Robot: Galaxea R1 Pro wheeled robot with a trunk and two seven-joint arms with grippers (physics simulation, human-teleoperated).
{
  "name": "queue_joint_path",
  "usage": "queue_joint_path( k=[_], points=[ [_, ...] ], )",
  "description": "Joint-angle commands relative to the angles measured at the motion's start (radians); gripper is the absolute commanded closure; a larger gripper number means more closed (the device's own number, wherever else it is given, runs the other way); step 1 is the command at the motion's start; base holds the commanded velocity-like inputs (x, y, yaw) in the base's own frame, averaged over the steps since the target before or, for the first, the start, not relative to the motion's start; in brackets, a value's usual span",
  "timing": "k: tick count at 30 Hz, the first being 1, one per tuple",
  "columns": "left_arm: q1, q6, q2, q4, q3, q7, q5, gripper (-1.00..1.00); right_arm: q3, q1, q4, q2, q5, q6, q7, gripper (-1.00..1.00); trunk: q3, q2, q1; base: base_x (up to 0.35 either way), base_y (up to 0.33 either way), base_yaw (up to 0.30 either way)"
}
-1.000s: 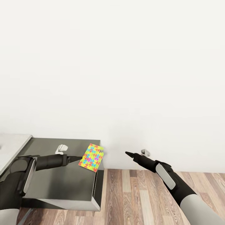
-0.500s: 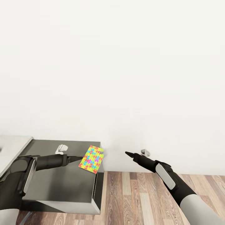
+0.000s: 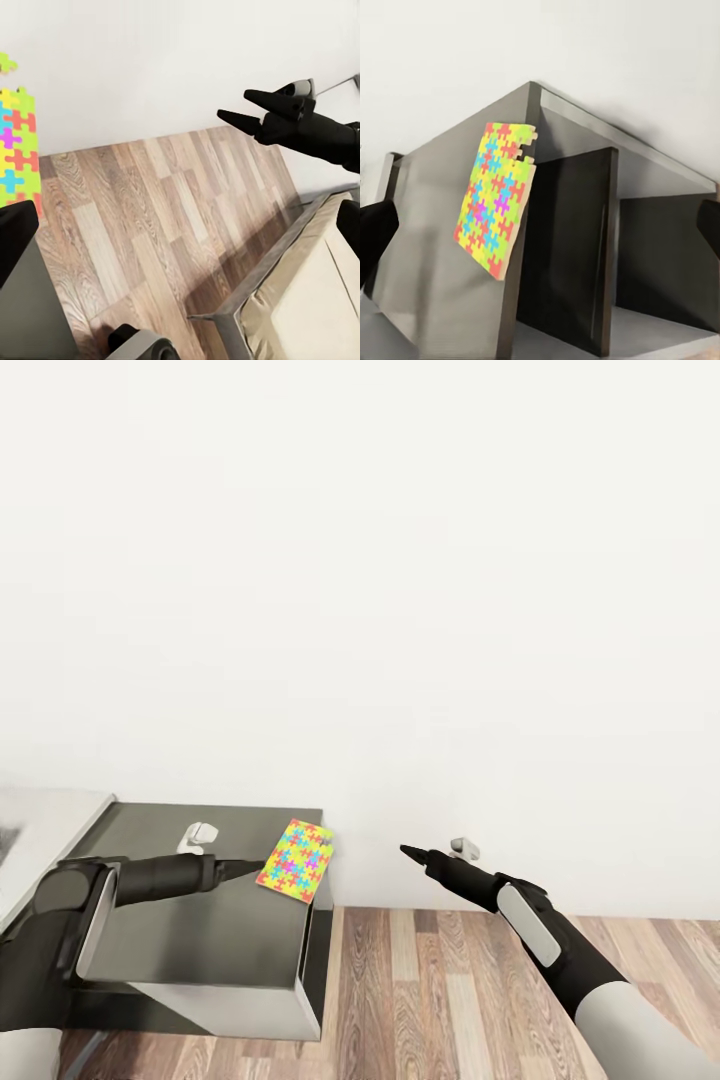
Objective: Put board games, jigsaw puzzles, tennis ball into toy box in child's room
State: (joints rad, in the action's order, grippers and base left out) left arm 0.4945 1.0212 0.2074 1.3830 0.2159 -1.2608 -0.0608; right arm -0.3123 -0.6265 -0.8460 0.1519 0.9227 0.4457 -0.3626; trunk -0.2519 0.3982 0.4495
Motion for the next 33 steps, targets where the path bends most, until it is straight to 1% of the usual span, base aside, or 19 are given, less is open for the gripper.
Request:
queue_joint_path(
  k=[1,33],
  points=[
    [0.001,0.009,-0.001,0.001,0.001,-0.007,-0.007,-1.0,-0.002,-0.001,0.0,0.001,0.006,0.003,0.0,-1.0,0.0,0.002,0.001,-0.049,0.0,0.0],
    [-0.001,0.006,-0.003,0.001,-0.001,-0.005,-0.01,-1.0,-0.002,-0.001,-0.001,0.0,0.005,0.001,0.001,-1.0,0.053,0.002,0.001,-0.004,0.0,0.0]
  ],
)
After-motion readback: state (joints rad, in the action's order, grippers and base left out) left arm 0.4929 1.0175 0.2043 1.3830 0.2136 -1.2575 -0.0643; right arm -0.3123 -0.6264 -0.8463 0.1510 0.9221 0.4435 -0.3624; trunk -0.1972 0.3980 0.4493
